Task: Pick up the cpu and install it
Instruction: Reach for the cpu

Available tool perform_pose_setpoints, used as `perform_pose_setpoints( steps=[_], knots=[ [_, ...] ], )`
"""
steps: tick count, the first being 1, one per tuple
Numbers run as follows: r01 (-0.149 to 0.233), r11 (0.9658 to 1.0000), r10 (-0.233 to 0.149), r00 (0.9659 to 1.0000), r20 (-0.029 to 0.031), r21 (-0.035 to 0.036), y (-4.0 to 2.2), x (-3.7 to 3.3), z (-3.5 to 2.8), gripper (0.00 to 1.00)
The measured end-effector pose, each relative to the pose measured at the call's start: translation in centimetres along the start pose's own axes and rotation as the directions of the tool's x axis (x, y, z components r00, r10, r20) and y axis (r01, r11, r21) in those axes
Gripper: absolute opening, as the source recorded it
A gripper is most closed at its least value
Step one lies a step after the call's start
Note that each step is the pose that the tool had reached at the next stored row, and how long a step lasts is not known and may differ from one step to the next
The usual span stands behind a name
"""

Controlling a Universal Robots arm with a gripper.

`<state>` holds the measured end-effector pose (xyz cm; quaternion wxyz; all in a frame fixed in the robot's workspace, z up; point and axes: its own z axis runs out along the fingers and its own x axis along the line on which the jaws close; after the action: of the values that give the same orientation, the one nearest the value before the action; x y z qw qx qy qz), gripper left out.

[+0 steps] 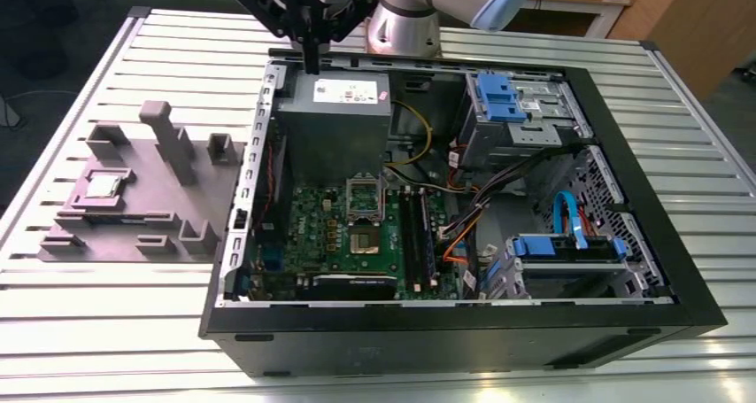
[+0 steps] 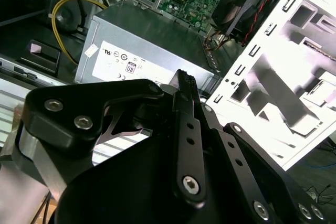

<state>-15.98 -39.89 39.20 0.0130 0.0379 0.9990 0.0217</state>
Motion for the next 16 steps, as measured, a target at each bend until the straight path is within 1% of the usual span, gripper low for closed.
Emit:
perform_pose_setpoints(
  steps=[16],
  knots=[
    [0.000, 1.0000, 0.000, 1.0000, 0.0000, 0.0000, -0.02, 0.28, 0.02, 0.11]
  ],
)
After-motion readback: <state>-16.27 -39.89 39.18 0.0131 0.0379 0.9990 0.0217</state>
